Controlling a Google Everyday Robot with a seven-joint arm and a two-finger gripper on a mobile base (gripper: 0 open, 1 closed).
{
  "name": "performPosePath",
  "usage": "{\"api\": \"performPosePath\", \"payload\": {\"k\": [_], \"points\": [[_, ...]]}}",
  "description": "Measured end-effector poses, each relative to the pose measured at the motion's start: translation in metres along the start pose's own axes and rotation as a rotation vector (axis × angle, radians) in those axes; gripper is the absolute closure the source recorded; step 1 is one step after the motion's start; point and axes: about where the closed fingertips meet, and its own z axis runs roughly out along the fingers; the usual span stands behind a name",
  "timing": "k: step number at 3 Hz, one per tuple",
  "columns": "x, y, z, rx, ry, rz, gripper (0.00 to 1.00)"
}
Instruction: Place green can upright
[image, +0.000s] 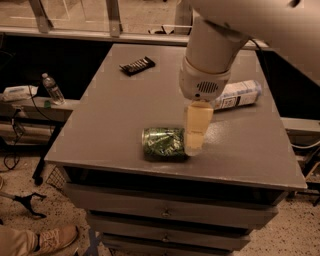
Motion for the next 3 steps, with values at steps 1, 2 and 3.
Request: {"api": "performPosePath", "payload": {"k": [1, 2, 3], "points": [[-0.02, -0.008, 0.019, 0.0, 0.005, 0.021, 0.0], [-0.033, -0.012, 0.038, -0.006, 0.017, 0.054, 0.0], [-0.043, -0.014, 0.053, -0.016, 0.021, 0.082, 0.0]]}}
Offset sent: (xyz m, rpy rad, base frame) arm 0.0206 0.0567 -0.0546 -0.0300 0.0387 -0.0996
